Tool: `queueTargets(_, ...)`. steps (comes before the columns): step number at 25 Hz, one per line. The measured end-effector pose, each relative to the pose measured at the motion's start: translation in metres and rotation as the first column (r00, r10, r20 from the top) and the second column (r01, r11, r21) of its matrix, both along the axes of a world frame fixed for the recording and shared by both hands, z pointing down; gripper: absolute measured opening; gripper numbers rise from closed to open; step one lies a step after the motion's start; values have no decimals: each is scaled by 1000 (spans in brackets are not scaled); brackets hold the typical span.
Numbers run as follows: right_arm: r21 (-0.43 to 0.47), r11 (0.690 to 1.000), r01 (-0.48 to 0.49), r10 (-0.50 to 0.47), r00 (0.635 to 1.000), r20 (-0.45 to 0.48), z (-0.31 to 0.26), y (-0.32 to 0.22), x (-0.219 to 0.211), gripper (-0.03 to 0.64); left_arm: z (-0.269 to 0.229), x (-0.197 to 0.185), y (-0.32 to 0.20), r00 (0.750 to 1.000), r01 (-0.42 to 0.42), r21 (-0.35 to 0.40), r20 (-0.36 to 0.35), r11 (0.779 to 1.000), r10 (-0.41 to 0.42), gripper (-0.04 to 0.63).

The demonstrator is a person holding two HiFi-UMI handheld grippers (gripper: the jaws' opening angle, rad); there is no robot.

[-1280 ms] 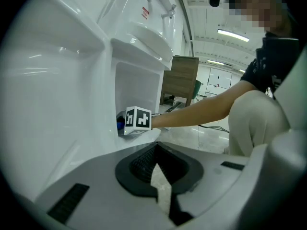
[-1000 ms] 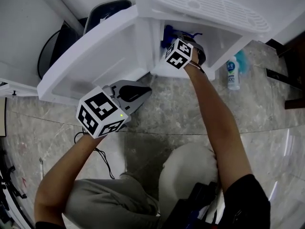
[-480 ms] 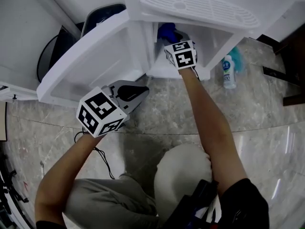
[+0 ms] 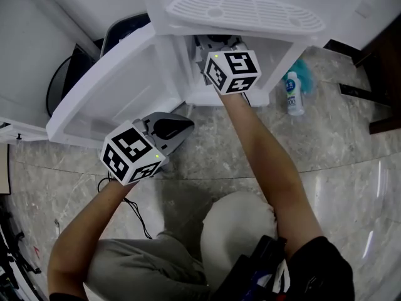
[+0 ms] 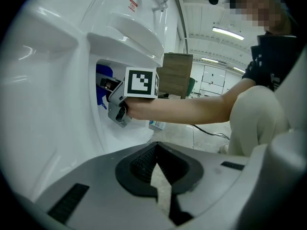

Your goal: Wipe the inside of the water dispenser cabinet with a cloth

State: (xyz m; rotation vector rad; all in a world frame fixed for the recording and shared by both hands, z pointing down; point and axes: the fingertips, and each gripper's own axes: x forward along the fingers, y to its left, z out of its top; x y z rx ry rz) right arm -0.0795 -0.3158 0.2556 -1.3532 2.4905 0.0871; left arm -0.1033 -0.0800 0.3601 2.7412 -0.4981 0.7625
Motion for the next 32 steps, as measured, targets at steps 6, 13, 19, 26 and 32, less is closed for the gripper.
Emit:
queueTargets(6, -4, 999, -33, 33, 998, -45, 3, -21, 0, 107, -2, -3, 5, 1000, 0, -2, 3, 1000, 0, 6)
queueTargets(13, -47, 997, -59, 57, 997, -49, 4, -45, 3, 107, -1, -6, 6, 1000, -6, 0, 12, 1000, 6, 6)
queueTargets(19, -5, 999, -48, 48, 998, -33, 1, -15, 0, 107, 0, -1, 5, 1000, -15, -2, -1, 1000, 15, 6)
queueTargets(26, -73, 994, -83, 77, 994, -79, 2, -53, 2, 107, -3, 3, 6, 1000, -26, 7, -1, 1000, 26, 6)
queueTargets(32, -65, 998, 11, -18, 995, -100, 5, -17, 0, 107, -2, 3, 0, 1000, -15, 14, 9, 1000, 15, 6)
